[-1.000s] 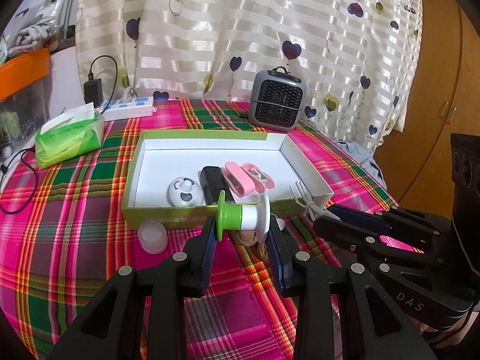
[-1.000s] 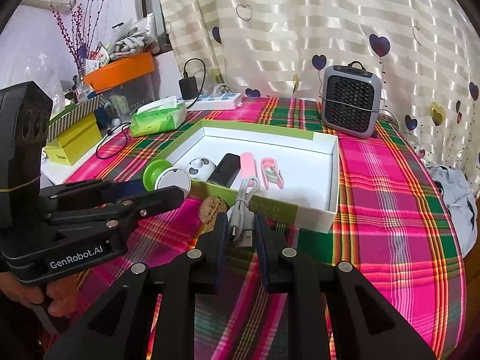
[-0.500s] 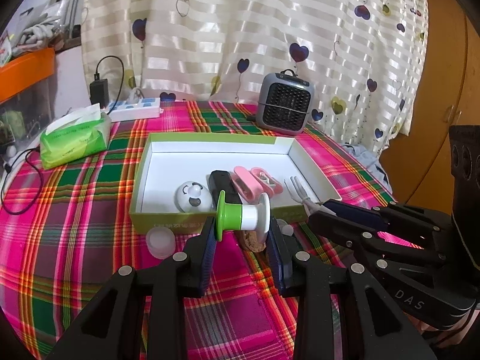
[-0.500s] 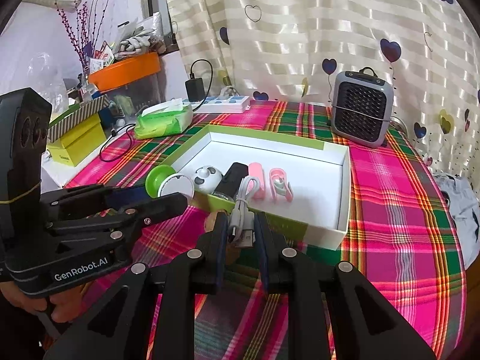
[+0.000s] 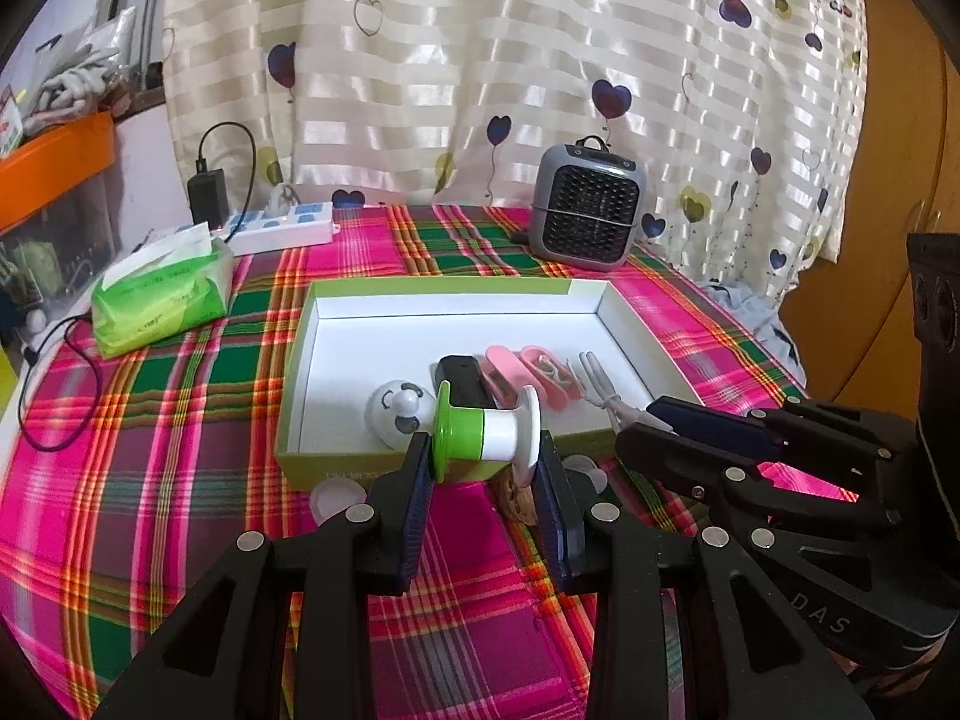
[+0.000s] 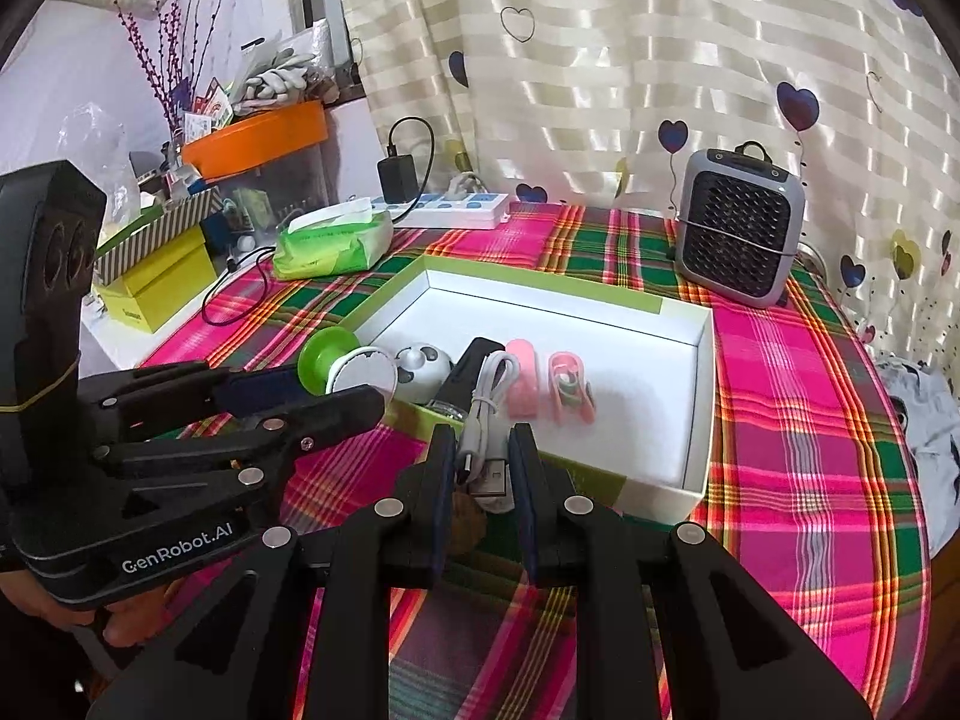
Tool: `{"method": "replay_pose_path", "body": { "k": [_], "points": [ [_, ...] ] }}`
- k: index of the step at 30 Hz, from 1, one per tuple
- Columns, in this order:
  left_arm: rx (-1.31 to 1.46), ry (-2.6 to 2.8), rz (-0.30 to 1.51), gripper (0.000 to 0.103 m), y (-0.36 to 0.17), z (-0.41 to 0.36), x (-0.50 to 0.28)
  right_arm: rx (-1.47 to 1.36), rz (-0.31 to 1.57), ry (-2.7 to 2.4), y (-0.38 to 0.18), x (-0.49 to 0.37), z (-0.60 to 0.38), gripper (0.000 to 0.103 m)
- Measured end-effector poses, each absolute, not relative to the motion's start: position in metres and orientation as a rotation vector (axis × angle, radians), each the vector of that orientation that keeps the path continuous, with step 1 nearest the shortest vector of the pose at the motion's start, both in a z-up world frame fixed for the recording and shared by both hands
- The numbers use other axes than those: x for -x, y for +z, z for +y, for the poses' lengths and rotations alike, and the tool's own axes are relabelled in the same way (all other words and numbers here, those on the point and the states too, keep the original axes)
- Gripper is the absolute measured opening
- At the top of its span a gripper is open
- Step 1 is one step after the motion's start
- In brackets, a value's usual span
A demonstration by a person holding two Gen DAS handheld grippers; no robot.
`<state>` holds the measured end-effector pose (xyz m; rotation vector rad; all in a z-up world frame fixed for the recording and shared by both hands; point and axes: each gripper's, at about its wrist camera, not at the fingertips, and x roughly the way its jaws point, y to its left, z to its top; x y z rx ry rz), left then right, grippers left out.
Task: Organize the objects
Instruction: 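Carry the spool over the box with the left gripper while the right gripper carries the cable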
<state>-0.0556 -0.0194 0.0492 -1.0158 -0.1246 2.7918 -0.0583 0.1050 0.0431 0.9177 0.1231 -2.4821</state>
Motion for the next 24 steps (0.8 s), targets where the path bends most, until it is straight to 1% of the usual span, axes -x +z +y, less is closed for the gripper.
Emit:
{"method": "replay_pose_path", "body": {
  "k": [24],
  "points": [
    [1.069, 2.816, -0.105, 0.03, 0.049, -0.02, 0.09, -0.945, 0.13, -2.502, 0.049, 0.091, 0.11, 0.019]
  ]
}}
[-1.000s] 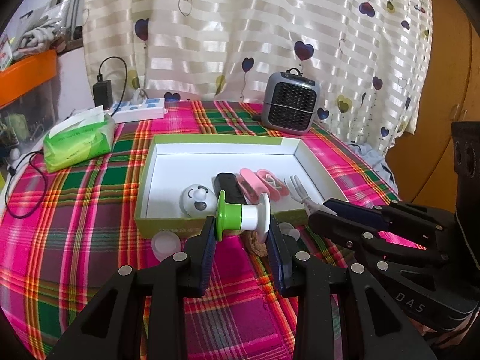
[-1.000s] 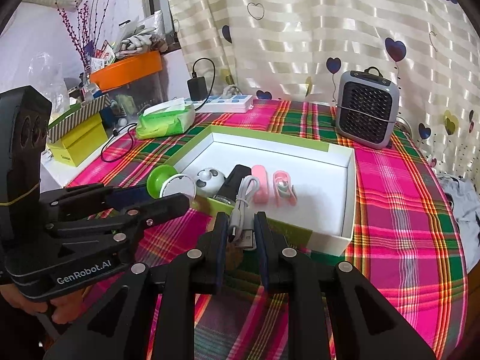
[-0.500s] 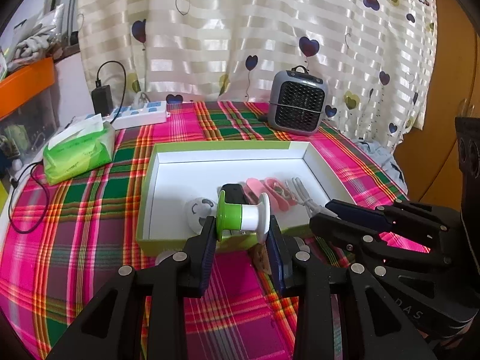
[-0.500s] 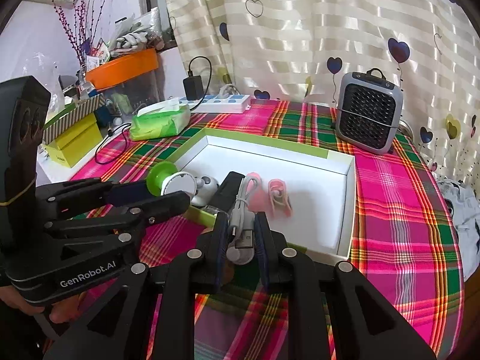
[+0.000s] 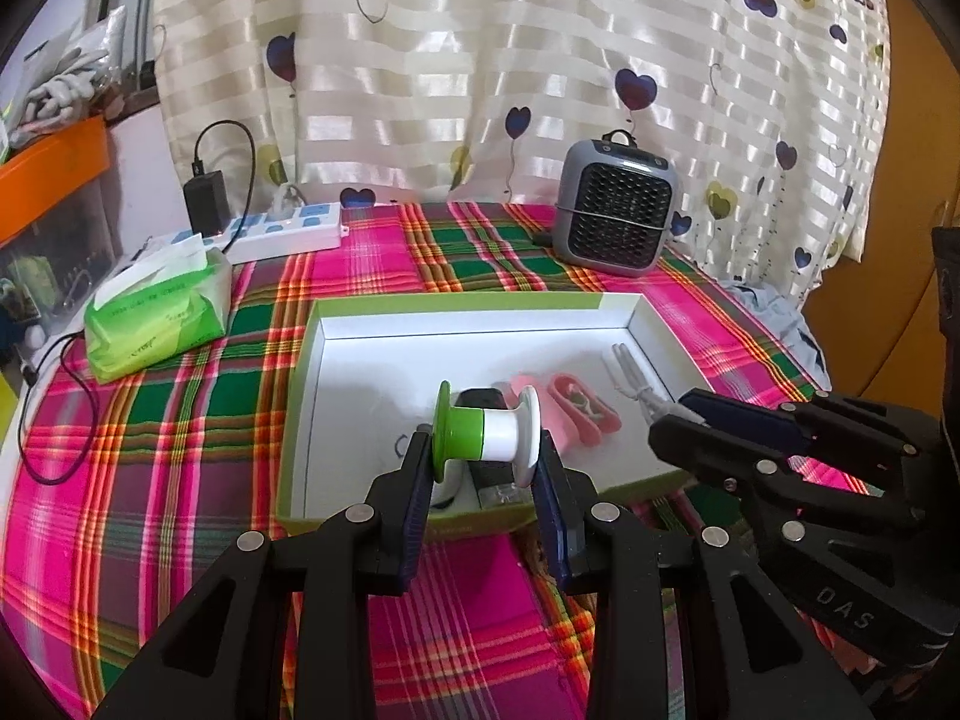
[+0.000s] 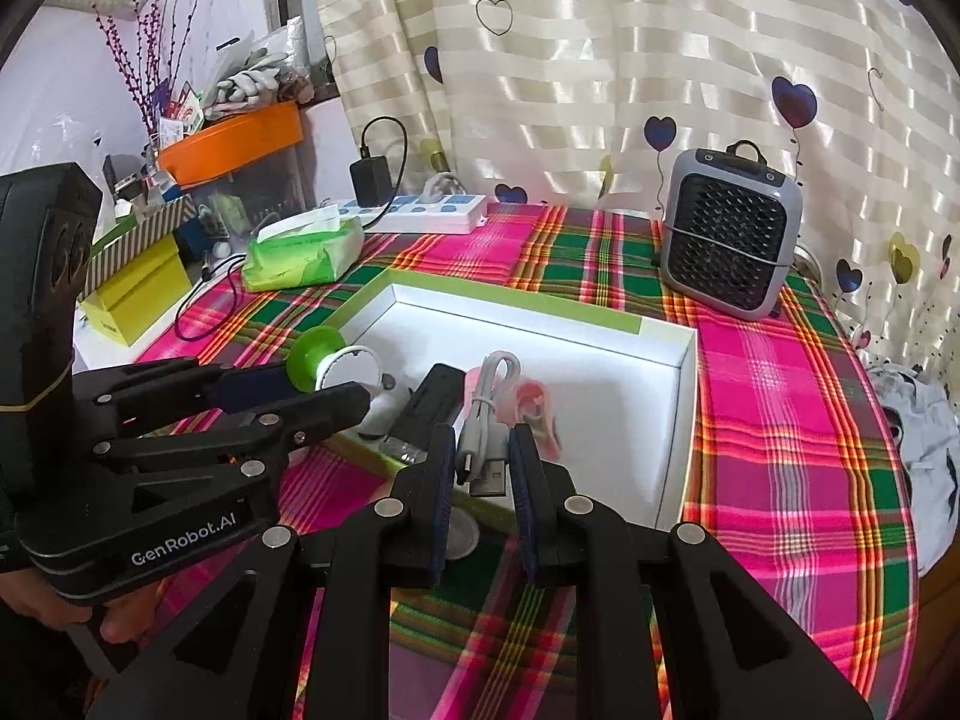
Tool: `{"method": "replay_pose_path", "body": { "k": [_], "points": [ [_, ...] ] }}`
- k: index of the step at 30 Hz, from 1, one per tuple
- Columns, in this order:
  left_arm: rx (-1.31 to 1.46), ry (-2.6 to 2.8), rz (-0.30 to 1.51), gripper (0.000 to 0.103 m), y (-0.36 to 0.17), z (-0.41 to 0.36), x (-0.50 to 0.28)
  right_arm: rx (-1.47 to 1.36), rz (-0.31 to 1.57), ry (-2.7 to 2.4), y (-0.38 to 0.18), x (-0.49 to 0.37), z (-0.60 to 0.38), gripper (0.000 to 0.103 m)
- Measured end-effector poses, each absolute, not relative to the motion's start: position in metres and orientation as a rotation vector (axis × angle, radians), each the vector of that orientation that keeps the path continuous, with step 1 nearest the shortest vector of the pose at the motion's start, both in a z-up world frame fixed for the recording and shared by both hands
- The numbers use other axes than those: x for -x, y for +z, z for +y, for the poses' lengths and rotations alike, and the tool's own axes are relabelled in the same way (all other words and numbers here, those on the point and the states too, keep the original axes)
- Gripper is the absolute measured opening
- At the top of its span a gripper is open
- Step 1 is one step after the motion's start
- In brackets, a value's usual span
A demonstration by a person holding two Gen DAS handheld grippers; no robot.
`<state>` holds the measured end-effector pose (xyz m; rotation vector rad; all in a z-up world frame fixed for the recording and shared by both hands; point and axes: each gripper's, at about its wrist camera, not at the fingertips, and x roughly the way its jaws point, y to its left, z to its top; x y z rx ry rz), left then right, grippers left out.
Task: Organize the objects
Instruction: 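Carry the spool over the box with the left gripper while the right gripper carries the cable, then lower the spool into the box while the right gripper lowers the cable beside the pink items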
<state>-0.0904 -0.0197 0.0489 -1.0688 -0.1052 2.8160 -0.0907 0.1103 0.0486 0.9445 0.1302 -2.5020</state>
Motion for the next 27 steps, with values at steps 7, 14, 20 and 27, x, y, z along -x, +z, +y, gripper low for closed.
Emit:
{"method": "replay_pose_path", "body": {
  "k": [7, 14, 20, 27],
  "points": [
    [1.083, 2.823, -0.116, 0.03, 0.048, -0.023, 0.1, -0.958, 0.129, -2.513, 0.048, 0.104, 0.117, 0.019],
    [1.101, 2.813, -0.108, 0.03, 0.045, -0.02, 0.111, -1.01, 0.104, -2.524, 0.038, 0.122, 0.127, 0.019],
    [1.125, 2.784, -0.091, 0.03, 0.038, -0.01, 0.118, -1.043, 0.085, -2.524, 0.03, 0.131, 0.134, 0.019],
    [1.135, 2.772, -0.08, 0.03, 0.034, -0.005, 0.12, -1.075, 0.082, -2.511, 0.022, 0.137, 0.135, 0.019]
  ]
}}
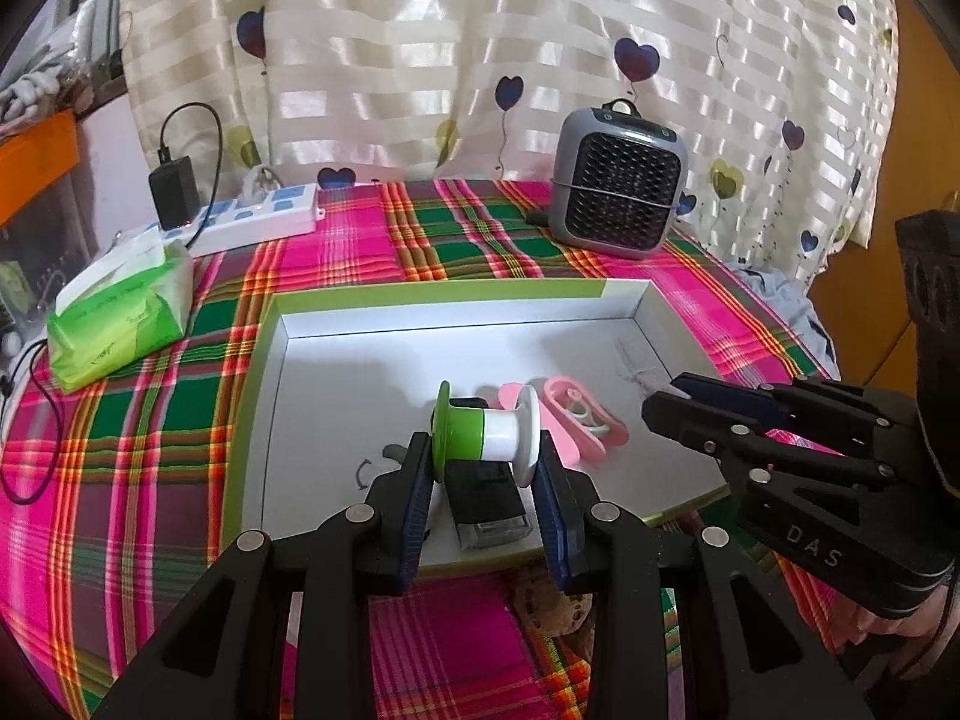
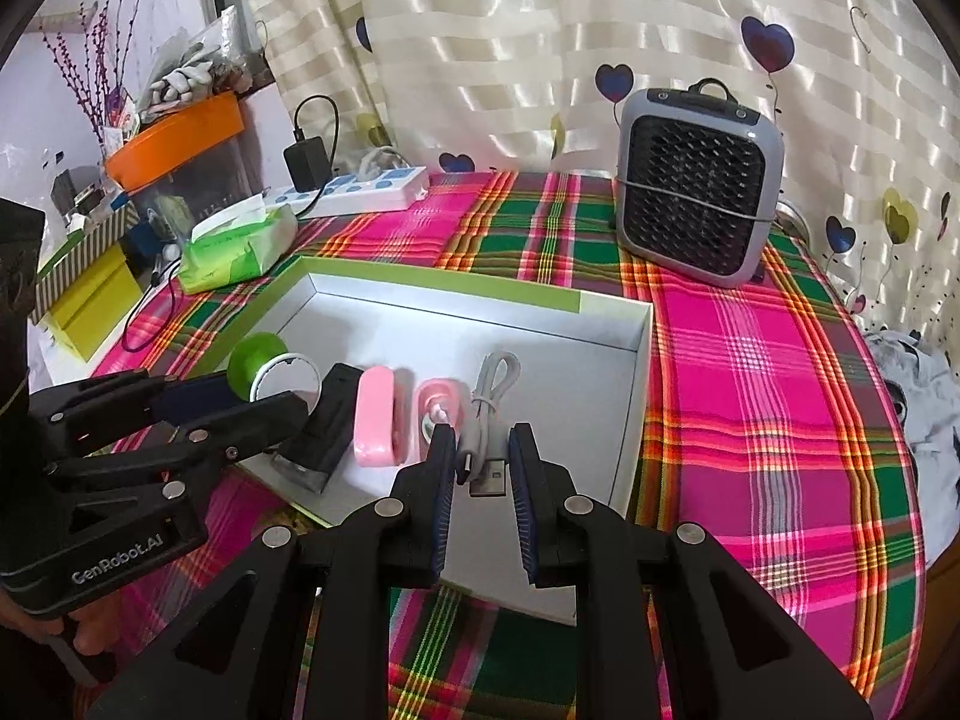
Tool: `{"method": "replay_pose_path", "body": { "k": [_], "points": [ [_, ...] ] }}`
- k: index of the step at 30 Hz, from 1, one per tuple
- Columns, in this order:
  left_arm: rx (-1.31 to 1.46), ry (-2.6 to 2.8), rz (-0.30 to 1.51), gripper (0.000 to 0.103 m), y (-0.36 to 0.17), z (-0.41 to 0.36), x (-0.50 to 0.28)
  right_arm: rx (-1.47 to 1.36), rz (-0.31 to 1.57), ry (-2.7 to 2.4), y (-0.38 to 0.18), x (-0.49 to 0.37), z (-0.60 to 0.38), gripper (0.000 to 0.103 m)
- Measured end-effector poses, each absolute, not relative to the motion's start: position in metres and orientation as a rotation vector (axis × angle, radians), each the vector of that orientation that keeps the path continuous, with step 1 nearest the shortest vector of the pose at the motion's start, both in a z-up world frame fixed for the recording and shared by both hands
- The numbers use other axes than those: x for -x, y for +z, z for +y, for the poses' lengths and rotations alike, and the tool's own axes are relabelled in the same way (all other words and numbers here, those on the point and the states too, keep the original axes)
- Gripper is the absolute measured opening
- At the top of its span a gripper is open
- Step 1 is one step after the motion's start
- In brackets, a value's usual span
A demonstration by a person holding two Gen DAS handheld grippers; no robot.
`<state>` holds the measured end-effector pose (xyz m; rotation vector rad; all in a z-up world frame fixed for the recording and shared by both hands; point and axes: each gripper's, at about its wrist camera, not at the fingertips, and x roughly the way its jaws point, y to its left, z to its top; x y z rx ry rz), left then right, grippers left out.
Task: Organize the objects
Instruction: 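Lower the spool into the box while the right gripper lowers the cable beside the pink items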
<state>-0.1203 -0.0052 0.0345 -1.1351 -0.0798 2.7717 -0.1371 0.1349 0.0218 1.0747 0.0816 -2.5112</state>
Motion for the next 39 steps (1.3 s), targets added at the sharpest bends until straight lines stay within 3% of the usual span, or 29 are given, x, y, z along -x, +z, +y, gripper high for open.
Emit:
{"method": "replay_pose_path", "body": {
  "k": [17, 39],
  "points": [
    [1.164, 2.728, -0.021, 0.03, 0.027, 0.005, 0.121, -1.142, 0.061, -2.469, 0.006, 0.149, 0.138, 0.02],
    [1.127, 2.691, 0.048, 0.03, 0.025, 0.021, 0.117, -1.009, 0.039, -2.552, 0.022, 0.133, 0.146, 0.02]
  ]
}}
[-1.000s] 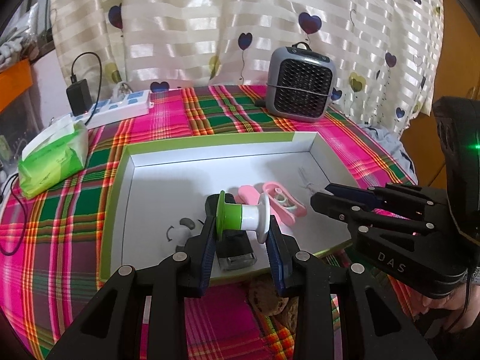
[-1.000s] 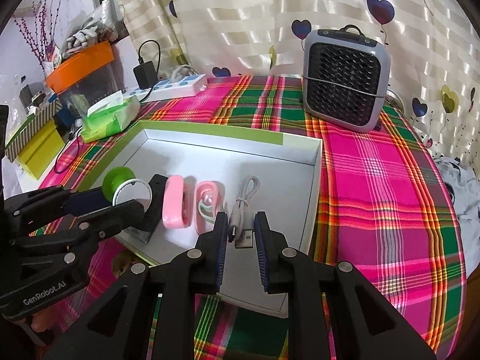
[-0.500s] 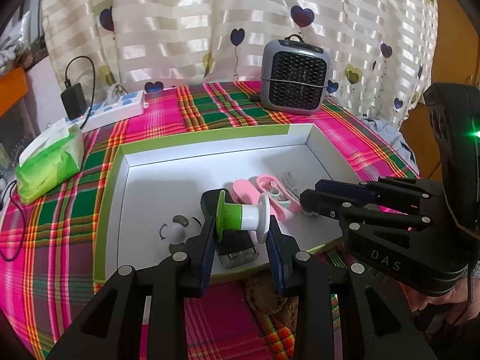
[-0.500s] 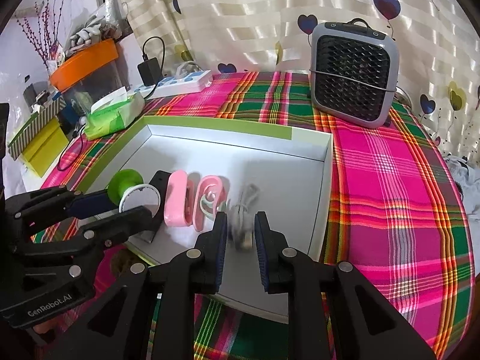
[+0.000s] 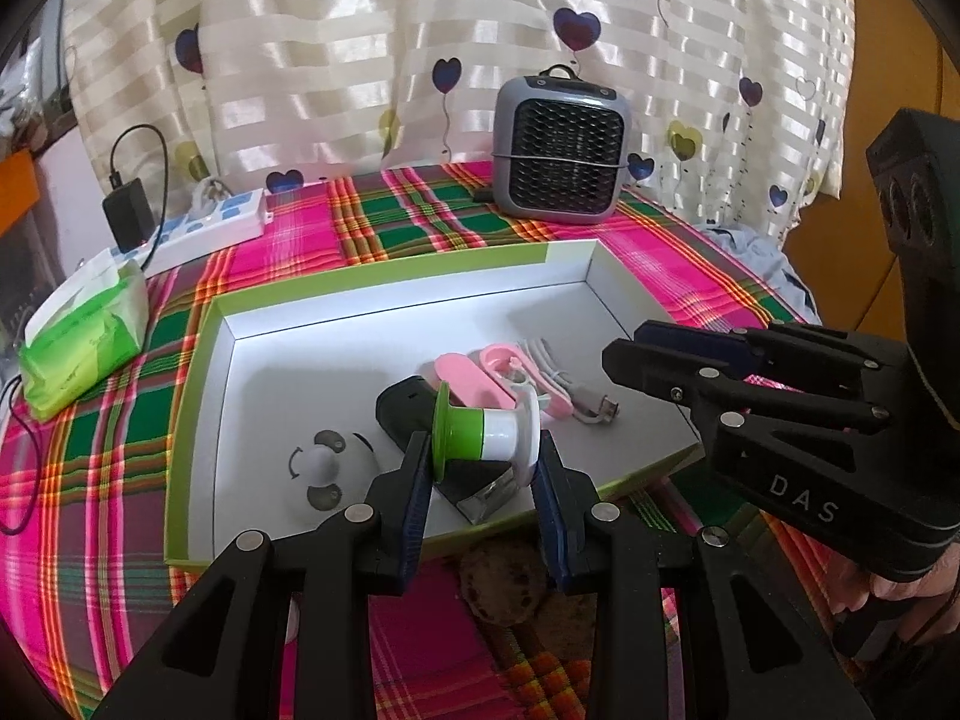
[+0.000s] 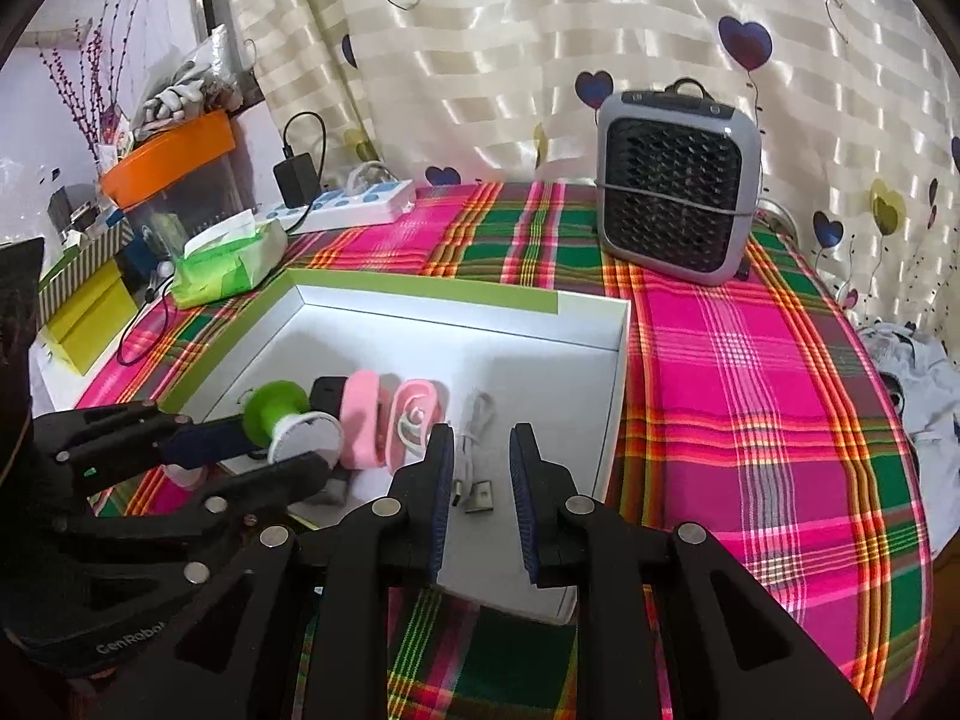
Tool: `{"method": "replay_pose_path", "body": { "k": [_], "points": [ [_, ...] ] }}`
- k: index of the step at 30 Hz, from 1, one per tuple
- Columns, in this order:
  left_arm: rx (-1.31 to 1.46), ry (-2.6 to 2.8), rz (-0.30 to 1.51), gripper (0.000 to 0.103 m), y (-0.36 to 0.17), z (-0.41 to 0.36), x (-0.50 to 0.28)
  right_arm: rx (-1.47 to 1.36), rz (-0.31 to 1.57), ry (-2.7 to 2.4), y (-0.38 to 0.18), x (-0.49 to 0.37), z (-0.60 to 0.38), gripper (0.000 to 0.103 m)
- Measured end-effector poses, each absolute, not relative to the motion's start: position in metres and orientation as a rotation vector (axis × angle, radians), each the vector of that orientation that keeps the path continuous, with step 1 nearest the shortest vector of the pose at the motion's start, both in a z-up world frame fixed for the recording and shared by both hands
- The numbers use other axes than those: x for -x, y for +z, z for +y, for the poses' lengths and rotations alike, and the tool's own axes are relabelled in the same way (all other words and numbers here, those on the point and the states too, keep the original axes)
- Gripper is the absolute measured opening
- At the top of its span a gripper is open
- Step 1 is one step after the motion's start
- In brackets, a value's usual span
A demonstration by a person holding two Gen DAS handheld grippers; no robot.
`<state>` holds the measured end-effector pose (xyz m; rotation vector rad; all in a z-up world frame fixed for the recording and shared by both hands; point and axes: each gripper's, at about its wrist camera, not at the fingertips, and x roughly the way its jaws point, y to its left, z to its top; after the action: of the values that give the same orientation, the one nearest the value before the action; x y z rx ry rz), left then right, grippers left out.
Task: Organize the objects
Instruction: 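Lower the spool into the box while the right gripper lowers the cable beside the pink items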
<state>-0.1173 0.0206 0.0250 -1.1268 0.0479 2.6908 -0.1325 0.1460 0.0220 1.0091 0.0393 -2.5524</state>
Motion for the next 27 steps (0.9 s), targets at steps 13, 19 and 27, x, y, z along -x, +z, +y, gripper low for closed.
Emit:
{"method": "replay_pose_path", "body": {
  "k": [13, 19, 27],
  "points": [
    [1.13, 2.722, 0.043, 0.03, 0.026, 0.016, 0.114, -0.991, 0.033, -2.563, 0.024, 0.129, 0.148, 0.02],
    [1.135, 2.771, 0.02, 0.03, 0.025, 0.007, 0.114, -0.981, 0.03, -2.567, 0.026, 0.126, 0.148, 0.02],
    [1.173, 2.791, -0.009, 0.03, 0.022, -0.003, 0.117, -0.971, 0.033, -2.565, 0.027, 0.125, 0.147, 0.02]
  ]
}}
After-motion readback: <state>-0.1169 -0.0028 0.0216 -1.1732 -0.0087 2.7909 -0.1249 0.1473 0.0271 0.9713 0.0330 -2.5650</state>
